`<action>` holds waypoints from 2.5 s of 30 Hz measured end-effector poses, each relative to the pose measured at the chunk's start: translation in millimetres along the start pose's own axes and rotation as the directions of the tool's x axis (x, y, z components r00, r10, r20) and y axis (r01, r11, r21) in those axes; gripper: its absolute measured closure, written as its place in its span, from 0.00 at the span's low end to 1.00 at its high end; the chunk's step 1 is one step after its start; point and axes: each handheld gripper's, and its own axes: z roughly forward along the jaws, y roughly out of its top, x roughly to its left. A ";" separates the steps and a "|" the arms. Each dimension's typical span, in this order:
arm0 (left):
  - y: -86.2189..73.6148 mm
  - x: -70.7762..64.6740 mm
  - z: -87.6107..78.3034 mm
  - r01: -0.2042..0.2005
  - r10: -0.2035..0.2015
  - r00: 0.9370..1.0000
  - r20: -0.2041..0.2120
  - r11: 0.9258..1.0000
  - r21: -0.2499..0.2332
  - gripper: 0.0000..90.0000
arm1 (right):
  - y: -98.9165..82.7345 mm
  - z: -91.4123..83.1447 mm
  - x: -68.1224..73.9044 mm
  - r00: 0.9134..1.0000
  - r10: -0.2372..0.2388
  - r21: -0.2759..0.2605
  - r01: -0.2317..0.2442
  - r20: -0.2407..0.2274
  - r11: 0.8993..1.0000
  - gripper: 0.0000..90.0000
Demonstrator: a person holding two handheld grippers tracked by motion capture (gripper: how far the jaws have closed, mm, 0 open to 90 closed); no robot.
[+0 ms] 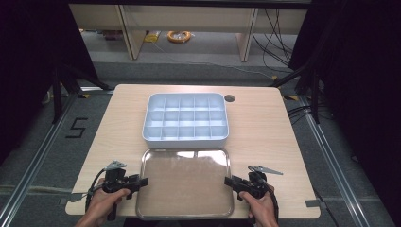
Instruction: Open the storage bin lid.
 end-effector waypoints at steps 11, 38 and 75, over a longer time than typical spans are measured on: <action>3.7 -1.1 -5.5 -0.046 0.044 0.997 -0.064 0.999 -0.029 0.49 | 3.8 0.8 0.5 1.000 0.015 -0.030 -0.015 0.003 0.999 0.53; 6.5 -8.3 -15.9 -0.017 0.025 0.997 0.075 0.994 -0.106 0.22 | 17.6 -24.3 7.0 0.984 -0.180 -0.187 0.176 -0.005 0.966 0.18; -12.0 -45.6 -31.6 -0.180 0.196 0.970 0.142 0.977 -0.117 0.17 | -11.1 -31.5 37.3 0.958 -0.256 -0.141 0.238 -0.129 0.961 0.20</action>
